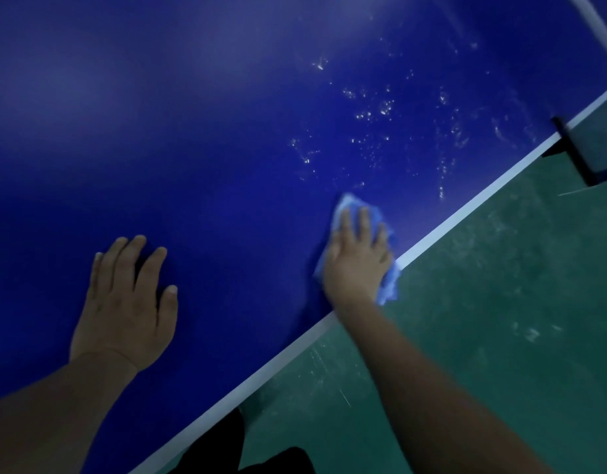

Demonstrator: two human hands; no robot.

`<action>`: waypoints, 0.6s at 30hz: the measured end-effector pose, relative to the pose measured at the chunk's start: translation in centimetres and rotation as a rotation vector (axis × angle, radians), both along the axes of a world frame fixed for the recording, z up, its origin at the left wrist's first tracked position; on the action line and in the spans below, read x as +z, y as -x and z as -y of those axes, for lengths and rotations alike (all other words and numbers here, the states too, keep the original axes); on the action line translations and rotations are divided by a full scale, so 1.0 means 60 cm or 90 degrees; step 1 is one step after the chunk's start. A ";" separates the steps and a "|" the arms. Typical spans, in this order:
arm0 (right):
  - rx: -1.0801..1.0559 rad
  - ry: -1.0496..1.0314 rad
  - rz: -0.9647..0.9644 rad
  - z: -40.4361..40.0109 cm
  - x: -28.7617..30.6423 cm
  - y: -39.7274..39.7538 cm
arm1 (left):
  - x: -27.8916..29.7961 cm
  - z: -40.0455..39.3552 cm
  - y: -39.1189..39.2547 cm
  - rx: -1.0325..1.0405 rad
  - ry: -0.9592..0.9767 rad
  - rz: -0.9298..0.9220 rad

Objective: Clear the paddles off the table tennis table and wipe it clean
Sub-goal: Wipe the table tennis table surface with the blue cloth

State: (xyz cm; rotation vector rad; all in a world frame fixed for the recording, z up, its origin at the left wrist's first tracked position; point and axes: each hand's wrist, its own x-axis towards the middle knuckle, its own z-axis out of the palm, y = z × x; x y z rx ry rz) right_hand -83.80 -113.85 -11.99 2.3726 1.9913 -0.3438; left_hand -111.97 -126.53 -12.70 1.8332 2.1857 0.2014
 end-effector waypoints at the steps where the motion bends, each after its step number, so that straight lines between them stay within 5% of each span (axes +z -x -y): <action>1: 0.097 -0.014 -0.002 0.036 -0.003 0.023 | 0.001 0.000 0.000 0.000 0.002 -0.002; 5: 0.305 -0.047 0.021 0.068 -0.013 0.004 | 0.005 -0.003 -0.002 0.001 0.021 -0.008; 10: 0.230 -0.065 0.030 0.030 -0.019 -0.004 | 0.004 -0.003 0.000 0.002 0.043 -0.019; 18: 0.375 -0.041 -0.085 -0.026 -0.016 0.289 | 0.002 -0.005 0.001 0.004 0.045 -0.003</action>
